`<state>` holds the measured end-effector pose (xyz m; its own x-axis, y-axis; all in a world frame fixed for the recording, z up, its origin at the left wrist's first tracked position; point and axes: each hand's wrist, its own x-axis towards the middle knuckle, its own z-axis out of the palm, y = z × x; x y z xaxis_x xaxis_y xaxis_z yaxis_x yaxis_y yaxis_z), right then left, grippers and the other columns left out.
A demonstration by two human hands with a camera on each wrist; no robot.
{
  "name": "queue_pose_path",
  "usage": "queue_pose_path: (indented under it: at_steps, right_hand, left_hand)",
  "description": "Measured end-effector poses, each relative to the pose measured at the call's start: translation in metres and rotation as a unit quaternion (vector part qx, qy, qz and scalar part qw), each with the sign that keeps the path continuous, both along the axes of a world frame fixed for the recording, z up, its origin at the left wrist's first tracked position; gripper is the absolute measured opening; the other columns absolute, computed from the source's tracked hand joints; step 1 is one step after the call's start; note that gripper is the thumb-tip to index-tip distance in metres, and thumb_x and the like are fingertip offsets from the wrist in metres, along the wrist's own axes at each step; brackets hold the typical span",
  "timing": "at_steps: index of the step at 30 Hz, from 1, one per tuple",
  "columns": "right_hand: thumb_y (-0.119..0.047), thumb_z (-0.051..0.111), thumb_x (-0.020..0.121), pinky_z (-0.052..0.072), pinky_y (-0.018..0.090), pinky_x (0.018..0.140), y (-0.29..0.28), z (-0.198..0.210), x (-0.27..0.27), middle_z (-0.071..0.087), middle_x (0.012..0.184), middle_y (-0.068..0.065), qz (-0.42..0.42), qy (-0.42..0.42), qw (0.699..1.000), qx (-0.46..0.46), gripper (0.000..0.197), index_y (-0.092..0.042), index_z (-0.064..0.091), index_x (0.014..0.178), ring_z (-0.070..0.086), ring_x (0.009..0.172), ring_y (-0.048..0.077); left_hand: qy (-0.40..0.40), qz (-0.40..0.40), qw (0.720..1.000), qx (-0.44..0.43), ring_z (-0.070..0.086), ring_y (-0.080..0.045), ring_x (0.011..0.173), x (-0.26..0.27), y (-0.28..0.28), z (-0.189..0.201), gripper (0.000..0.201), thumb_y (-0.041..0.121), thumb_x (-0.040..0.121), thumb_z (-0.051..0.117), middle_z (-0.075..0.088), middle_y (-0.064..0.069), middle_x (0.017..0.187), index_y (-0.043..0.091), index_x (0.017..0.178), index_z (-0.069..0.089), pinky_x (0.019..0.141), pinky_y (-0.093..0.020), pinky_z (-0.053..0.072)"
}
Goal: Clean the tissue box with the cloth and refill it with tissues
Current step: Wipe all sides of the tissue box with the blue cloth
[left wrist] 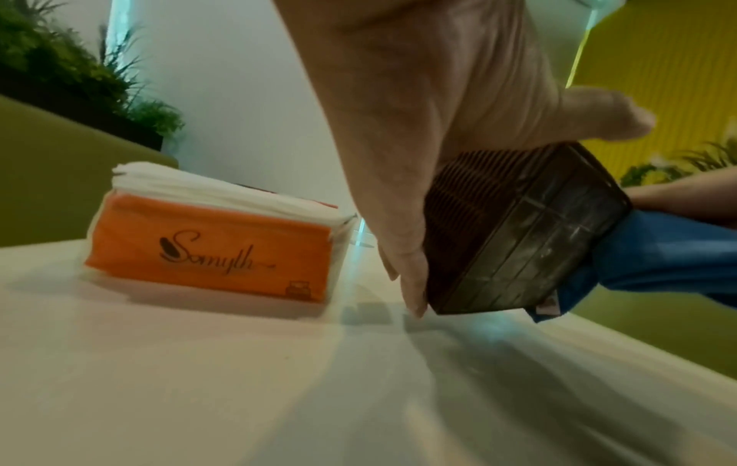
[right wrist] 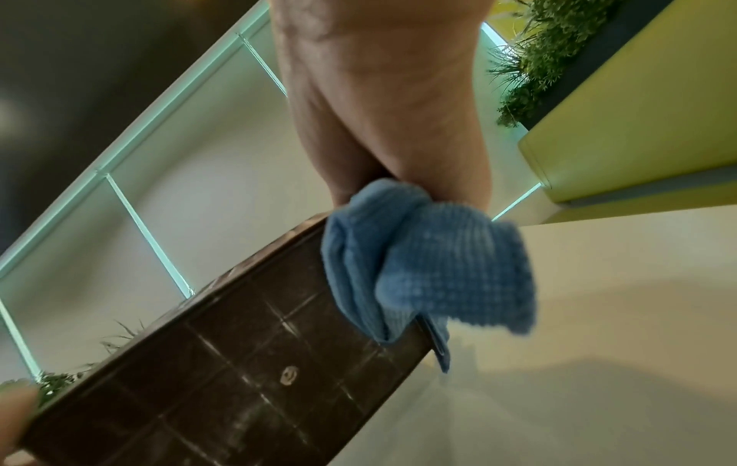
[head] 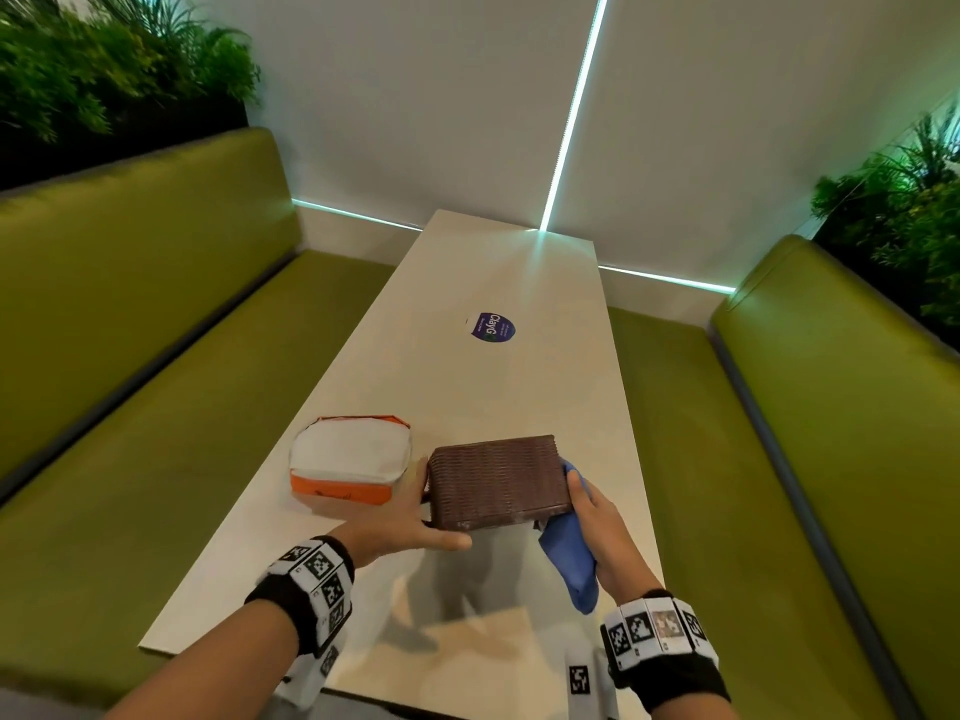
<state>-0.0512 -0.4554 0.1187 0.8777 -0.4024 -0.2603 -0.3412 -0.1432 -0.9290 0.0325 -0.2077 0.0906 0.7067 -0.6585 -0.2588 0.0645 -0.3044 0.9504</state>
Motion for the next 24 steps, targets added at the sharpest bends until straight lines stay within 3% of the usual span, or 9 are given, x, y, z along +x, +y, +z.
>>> queue_pose_path:
  at_steps: [2,3,7,10,13,17,20,22,24]
  right_hand:
    - [-0.05,0.039,0.098,0.047,0.045,0.102,0.004,-0.003,0.001,0.067,0.119,0.003,0.003,0.009,1.0,0.0,0.034,-0.035,0.06,0.12,0.061,0.112,0.021]
    - [-0.05,0.039,0.098,0.046,0.045,0.103,0.005,-0.005,0.002,0.067,0.12,0.003,0.001,0.013,1.0,0.0,0.035,-0.034,0.06,0.121,0.06,0.113,0.021]
    - [-0.05,0.038,0.099,0.045,0.044,0.105,0.006,-0.013,0.003,0.065,0.125,0.003,0.005,0.023,1.0,-0.006,0.039,-0.031,0.059,0.126,0.058,0.115,0.021]
    - [-0.046,0.036,0.1,0.046,0.04,0.102,0.007,-0.014,0.003,0.064,0.123,0.004,0.013,0.024,1.0,-0.015,0.037,-0.03,0.059,0.125,0.058,0.114,0.021]
    - [-0.046,0.037,0.1,0.046,0.043,0.103,0.005,-0.015,0.003,0.065,0.122,0.004,0.025,0.02,0.999,-0.018,0.033,-0.033,0.059,0.121,0.059,0.113,0.021]
    - [-0.042,0.039,0.101,0.045,0.038,0.103,0.003,-0.009,0.003,0.066,0.121,0.002,0.036,0.026,0.999,-0.016,0.039,-0.025,0.059,0.129,0.059,0.115,0.019]
    - [-0.038,0.04,0.102,0.044,0.034,0.086,-0.002,0.011,0.004,0.065,0.101,0.008,-0.006,0.02,0.999,-0.043,0.036,-0.01,0.062,0.106,0.06,0.093,0.019]
    - [-0.038,0.041,0.101,0.042,0.035,0.08,-0.013,0.025,0.016,0.061,0.085,0.006,-0.072,-0.008,0.995,-0.064,0.034,-0.009,0.057,0.094,0.057,0.081,0.019]
    - [-0.049,0.051,0.094,0.049,0.046,0.086,-0.02,0.044,0.031,0.062,0.101,0.013,-0.104,-0.06,0.992,-0.042,0.047,-0.006,0.053,0.114,0.06,0.097,0.031]
  left_hand:
    - [-0.014,-0.003,0.999,0.049,0.028,-0.01,0.141,-0.001,0.001,-0.008,0.151,0.037,0.053,0.095,0.016,0.015,0.151,0.039,0.148,-0.022,0.115,-0.038,0.033]
    - [-0.023,-0.003,0.998,0.053,0.03,-0.012,0.14,-0.002,0.001,-0.01,0.151,0.031,0.054,0.095,0.016,0.012,0.15,0.038,0.147,-0.024,0.113,-0.036,0.035]
    - [-0.075,0.029,0.996,0.024,0.045,-0.016,0.128,-0.001,0.001,-0.014,0.114,0.03,0.058,0.092,0.036,0.004,0.142,0.06,0.125,0.004,0.104,-0.033,0.046]
    - [-0.055,0.049,0.997,0.007,0.049,-0.014,0.128,0.002,0.003,-0.019,0.116,0.038,0.049,0.095,0.045,0.003,0.14,0.054,0.131,0.014,0.105,-0.036,0.047]
    - [-0.05,0.053,0.997,-0.008,0.05,-0.011,0.127,0.002,0.005,-0.024,0.121,0.043,0.043,0.096,0.048,0.007,0.137,0.047,0.136,0.019,0.106,-0.038,0.047]
    - [-0.042,0.065,0.997,-0.02,0.049,-0.007,0.128,0.001,0.005,-0.029,0.116,0.021,0.053,0.095,0.045,0.013,0.14,0.033,0.144,0.024,0.1,-0.024,0.049]
    - [-0.037,0.072,0.996,-0.031,0.053,-0.006,0.122,-0.001,0.003,-0.026,0.106,0.009,0.058,0.092,0.046,0.016,0.136,0.029,0.141,0.03,0.085,-0.011,0.051]
    - [-0.03,0.075,0.996,-0.041,0.054,-0.003,0.116,0.0,0.002,-0.026,0.101,0.004,0.059,0.091,0.046,0.017,0.134,0.031,0.137,0.032,0.079,-0.008,0.05]
    - [-0.028,0.076,0.996,-0.043,0.055,-0.001,0.113,0.001,0.002,-0.025,0.1,0.005,0.06,0.091,0.045,0.018,0.133,0.033,0.135,0.031,0.078,-0.007,0.05]
